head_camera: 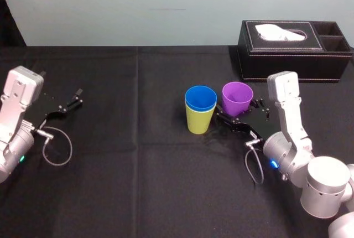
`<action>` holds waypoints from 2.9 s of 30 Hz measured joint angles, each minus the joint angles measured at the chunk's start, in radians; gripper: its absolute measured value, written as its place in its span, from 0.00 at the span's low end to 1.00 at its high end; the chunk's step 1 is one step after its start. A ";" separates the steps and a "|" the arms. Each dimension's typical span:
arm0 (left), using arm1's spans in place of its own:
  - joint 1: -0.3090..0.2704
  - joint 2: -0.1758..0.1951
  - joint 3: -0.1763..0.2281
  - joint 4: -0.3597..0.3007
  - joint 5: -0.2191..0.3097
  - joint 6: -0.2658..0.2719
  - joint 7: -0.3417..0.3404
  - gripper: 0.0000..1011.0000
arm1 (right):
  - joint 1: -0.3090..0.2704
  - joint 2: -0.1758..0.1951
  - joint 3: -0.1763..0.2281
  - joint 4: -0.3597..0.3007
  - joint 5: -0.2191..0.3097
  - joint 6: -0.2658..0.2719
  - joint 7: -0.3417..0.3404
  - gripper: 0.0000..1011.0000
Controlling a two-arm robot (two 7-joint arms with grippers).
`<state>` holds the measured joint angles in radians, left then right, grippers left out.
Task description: Stack the three plastic cups sequentially using one hand.
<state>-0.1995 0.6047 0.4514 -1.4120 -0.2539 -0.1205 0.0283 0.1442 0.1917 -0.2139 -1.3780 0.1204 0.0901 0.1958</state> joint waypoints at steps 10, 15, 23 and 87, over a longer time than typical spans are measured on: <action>0.000 0.000 0.000 0.000 0.000 0.000 0.000 1.00 | -0.001 0.001 0.000 -0.001 0.000 0.000 0.000 0.99; 0.000 0.000 0.000 0.000 0.000 0.000 0.000 1.00 | -0.002 0.002 0.000 -0.002 0.001 0.000 0.000 0.91; 0.000 0.000 0.000 0.000 0.000 0.000 0.000 1.00 | -0.003 0.003 0.000 -0.004 0.002 0.000 0.001 0.72; 0.000 0.000 0.000 0.000 0.000 0.000 0.000 1.00 | 0.013 0.155 -0.085 -0.369 0.176 0.291 0.137 0.70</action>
<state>-0.1995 0.6047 0.4514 -1.4120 -0.2539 -0.1205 0.0283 0.1576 0.3467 -0.2990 -1.7473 0.2968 0.3815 0.3329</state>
